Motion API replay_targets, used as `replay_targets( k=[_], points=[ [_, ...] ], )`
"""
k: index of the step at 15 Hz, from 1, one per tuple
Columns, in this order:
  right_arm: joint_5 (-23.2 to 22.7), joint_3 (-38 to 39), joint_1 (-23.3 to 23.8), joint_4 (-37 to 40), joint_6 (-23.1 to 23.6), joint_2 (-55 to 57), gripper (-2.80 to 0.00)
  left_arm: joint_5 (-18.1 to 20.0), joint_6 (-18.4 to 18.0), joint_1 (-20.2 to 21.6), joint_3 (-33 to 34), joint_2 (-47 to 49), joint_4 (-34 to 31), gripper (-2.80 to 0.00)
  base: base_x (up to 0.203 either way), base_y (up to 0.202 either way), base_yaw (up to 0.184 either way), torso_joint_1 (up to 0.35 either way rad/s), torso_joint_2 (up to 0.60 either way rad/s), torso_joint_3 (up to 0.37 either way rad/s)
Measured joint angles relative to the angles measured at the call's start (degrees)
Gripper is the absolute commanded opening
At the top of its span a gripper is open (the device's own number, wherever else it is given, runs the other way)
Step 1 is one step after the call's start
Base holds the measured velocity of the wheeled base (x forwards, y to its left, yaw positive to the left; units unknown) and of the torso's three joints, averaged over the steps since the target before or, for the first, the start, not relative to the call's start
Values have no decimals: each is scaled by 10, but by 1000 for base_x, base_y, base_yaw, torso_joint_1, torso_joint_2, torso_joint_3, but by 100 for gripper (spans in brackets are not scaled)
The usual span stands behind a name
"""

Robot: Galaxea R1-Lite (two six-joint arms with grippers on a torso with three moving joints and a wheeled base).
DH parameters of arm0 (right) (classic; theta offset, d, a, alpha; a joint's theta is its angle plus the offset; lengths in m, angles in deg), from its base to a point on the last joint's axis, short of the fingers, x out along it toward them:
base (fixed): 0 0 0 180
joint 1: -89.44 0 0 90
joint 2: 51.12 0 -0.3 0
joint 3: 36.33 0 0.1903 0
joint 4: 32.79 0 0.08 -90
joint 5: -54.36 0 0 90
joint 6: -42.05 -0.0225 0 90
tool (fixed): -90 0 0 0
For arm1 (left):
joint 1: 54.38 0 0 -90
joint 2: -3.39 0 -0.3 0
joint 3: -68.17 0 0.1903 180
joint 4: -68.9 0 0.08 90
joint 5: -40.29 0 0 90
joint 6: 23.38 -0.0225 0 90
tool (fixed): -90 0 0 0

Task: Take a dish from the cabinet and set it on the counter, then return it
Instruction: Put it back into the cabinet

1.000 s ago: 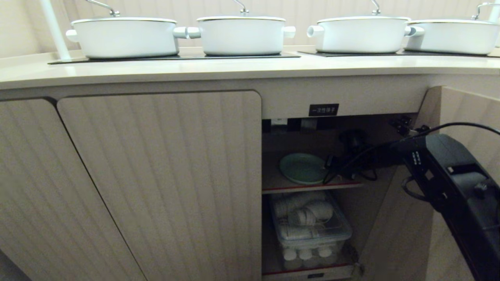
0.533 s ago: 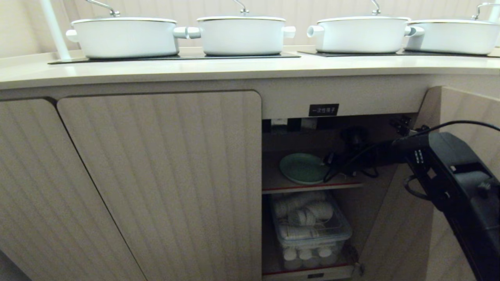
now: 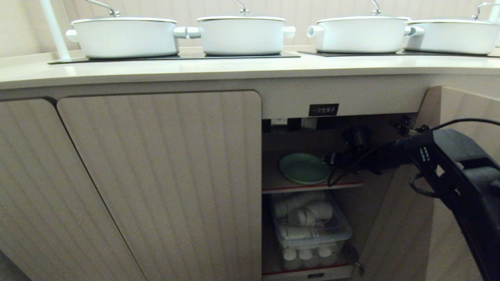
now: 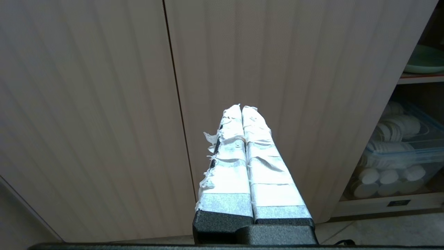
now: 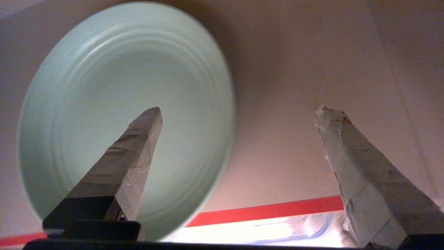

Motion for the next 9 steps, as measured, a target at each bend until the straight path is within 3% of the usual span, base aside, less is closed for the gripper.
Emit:
replay_targets(
  k=[3, 9],
  points=[
    [-2, 90, 0, -110, 51, -21, 0, 0, 0, 0, 0, 0, 0, -280, 0, 0, 0, 0, 0, 0],
    [-50, 268, 0, -355, 121, -68, 0, 0, 0, 0, 0, 0, 0, -280, 0, 0, 0, 0, 0, 0]
  ],
)
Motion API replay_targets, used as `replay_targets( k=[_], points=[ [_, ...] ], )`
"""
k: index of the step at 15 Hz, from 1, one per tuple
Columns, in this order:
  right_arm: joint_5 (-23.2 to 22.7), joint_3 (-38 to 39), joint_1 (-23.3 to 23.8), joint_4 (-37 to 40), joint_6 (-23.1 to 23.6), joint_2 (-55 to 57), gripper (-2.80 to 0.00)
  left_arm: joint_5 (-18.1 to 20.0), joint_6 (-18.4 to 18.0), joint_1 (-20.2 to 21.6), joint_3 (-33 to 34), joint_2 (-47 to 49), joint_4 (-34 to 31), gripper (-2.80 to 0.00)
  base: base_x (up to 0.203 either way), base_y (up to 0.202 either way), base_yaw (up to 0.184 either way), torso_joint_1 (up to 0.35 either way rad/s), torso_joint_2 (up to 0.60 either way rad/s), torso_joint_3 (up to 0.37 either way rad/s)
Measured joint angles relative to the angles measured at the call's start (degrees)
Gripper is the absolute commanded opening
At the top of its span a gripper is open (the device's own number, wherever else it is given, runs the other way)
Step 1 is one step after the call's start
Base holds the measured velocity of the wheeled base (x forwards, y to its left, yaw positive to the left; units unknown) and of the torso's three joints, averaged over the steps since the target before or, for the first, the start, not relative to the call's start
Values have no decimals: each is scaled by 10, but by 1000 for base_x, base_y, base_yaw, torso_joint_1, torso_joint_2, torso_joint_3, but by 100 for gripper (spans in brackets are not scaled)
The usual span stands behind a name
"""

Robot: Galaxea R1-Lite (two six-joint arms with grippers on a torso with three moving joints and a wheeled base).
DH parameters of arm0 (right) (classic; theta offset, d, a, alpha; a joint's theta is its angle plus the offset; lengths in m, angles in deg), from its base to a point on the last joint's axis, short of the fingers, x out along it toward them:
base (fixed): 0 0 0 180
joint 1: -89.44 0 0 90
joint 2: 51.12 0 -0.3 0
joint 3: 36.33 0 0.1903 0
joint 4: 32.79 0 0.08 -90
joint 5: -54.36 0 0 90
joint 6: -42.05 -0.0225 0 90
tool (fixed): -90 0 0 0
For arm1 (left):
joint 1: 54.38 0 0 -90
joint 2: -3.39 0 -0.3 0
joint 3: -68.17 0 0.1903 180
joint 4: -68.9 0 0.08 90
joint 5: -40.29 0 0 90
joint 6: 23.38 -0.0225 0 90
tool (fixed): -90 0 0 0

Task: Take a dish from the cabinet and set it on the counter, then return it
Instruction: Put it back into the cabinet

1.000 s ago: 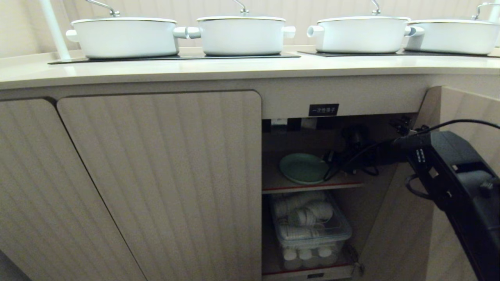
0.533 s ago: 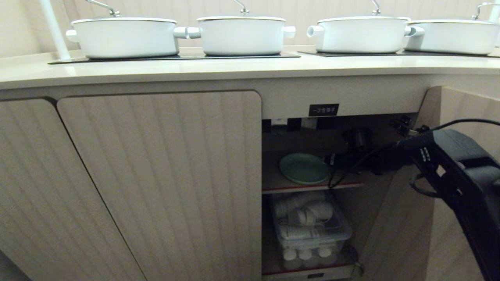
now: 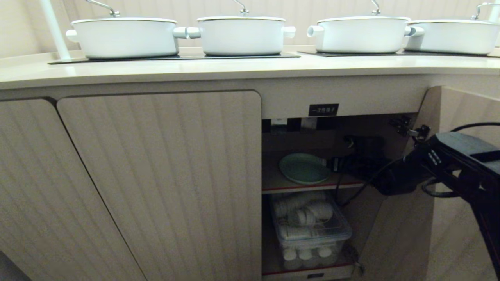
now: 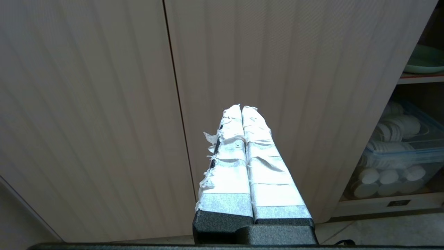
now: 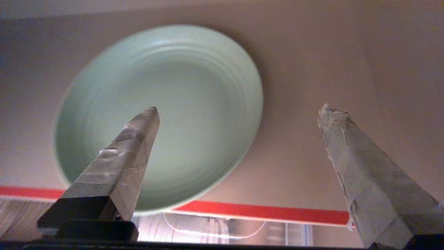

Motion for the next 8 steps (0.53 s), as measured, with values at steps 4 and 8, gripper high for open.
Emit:
replay_targets(
  k=[4, 8],
  points=[
    [-3, 76, -2, -59, 7, -36, 0, 0, 0, 0, 0, 0, 0, -280, 0, 0, 0, 0, 0, 0],
    [-24, 167, -9, -118, 15, -72, -280, 0, 0, 0, 0, 0, 0, -280, 0, 0, 0, 0, 0, 0]
  ],
)
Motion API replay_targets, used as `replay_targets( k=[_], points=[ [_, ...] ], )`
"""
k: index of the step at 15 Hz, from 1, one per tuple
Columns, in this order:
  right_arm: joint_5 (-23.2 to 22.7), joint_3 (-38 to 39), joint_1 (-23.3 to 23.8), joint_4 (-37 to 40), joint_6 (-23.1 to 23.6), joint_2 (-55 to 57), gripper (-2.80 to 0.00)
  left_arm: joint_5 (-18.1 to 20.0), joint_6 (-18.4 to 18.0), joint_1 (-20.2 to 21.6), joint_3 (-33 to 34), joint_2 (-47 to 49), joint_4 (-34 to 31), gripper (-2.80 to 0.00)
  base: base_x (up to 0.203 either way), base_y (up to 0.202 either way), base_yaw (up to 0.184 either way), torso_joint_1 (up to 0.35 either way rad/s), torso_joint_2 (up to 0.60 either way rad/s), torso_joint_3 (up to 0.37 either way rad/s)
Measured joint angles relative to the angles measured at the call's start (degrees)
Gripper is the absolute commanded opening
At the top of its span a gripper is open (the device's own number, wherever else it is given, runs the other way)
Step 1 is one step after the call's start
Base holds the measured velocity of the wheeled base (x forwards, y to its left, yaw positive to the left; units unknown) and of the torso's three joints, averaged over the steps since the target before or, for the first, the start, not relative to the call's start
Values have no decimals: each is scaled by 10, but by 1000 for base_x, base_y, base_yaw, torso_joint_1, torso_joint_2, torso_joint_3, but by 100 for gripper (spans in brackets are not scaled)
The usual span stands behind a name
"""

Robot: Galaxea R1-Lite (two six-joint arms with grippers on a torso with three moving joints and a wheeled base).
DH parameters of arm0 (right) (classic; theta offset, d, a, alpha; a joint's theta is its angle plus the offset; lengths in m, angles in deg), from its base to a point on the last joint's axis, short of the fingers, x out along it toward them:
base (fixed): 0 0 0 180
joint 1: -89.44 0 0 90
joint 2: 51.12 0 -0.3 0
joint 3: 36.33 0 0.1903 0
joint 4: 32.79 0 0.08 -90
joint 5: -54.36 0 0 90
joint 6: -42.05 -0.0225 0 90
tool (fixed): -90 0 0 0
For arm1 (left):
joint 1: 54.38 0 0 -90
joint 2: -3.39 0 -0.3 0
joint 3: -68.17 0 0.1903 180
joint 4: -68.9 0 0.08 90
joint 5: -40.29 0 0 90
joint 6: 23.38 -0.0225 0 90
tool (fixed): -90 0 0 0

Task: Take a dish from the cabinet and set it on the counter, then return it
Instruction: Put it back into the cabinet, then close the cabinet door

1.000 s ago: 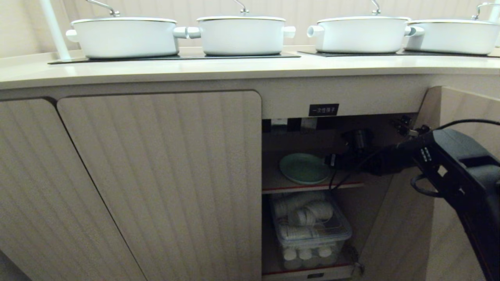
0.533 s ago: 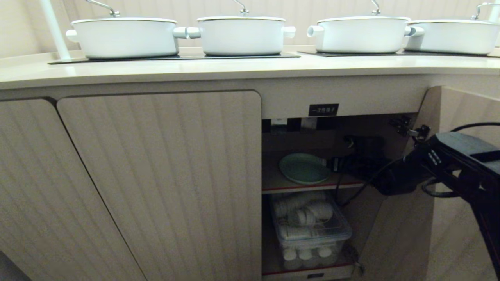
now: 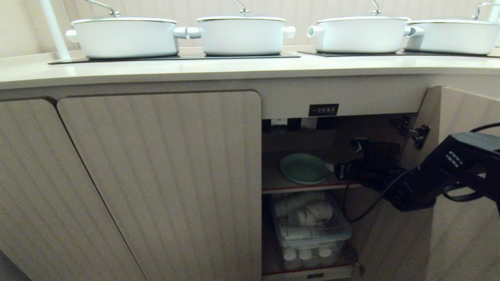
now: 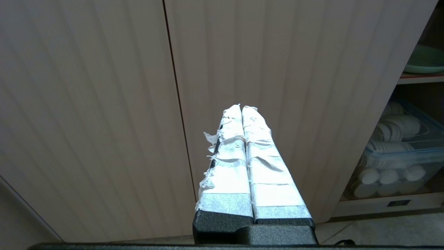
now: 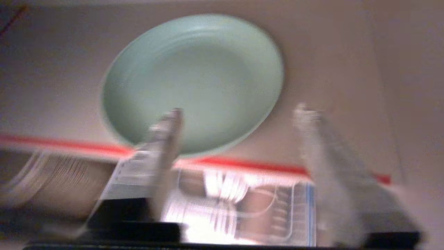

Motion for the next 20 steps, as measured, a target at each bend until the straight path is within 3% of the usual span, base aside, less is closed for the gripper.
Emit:
replay_targets(
  k=[8, 15, 20],
  points=[
    [-6, 184, -28, -87, 5, -98, -280, 0, 0, 0, 0, 0, 0, -280, 0, 0, 0, 0, 0, 0],
    [-6, 354, -29, -101, 6, -200, -280, 0, 0, 0, 0, 0, 0, -280, 0, 0, 0, 0, 0, 0],
    [-22, 485, -22, -108, 44, -274, -280, 0, 0, 0, 0, 0, 0, -280, 0, 0, 0, 0, 0, 0]
  ],
)
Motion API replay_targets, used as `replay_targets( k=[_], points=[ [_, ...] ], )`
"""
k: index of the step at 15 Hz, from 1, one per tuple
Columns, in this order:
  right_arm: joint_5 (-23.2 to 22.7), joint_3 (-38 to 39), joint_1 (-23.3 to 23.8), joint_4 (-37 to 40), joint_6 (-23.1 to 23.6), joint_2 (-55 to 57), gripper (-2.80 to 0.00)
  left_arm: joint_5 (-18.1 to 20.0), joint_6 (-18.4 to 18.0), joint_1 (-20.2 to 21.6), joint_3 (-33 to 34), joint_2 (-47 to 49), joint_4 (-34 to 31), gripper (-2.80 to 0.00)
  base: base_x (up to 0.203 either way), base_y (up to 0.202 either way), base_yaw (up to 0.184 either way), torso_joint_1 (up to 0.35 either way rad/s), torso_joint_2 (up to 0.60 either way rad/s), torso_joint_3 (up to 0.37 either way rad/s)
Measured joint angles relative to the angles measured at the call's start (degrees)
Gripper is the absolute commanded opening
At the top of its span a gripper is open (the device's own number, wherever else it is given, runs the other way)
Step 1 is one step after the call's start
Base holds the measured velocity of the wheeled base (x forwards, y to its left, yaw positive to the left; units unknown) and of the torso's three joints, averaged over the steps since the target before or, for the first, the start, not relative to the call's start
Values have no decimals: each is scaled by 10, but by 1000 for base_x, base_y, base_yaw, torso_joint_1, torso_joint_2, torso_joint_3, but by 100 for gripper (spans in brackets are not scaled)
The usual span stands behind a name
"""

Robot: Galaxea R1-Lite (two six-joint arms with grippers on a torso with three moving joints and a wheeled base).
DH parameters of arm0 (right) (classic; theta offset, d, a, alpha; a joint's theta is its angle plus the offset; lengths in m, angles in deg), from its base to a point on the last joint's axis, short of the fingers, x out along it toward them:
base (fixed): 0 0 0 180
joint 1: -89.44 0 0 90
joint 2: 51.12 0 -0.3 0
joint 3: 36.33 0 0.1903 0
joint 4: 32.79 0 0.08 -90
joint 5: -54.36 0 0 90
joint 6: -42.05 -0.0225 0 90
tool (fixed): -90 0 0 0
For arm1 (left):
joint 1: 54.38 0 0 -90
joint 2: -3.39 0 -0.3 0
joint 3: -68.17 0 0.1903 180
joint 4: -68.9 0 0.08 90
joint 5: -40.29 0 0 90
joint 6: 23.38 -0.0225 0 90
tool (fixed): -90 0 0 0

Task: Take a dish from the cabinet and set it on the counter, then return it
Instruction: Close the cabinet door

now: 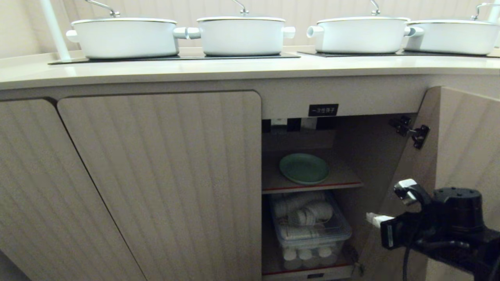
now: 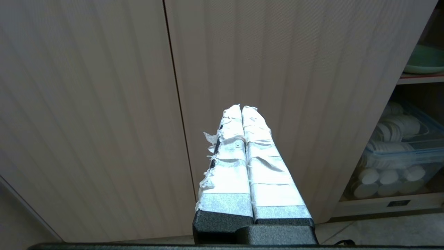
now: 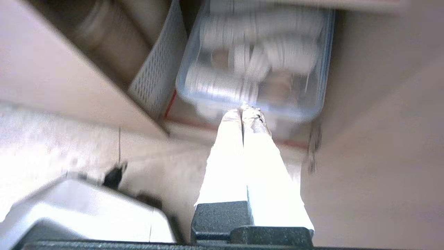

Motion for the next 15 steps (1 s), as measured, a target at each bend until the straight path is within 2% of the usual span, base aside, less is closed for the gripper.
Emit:
replay_targets(
  k=[4, 7, 15],
  points=[
    [-3, 99, 17, -11, 10, -51, -280, 0, 0, 0, 0, 0, 0, -280, 0, 0, 0, 0, 0, 0],
    [-3, 110, 50, 3, 56, -77, -280, 0, 0, 0, 0, 0, 0, -280, 0, 0, 0, 0, 0, 0],
    [2, 113, 78, 62, 74, -143, -280, 0, 0, 0, 0, 0, 0, -280, 0, 0, 0, 0, 0, 0]
  ],
)
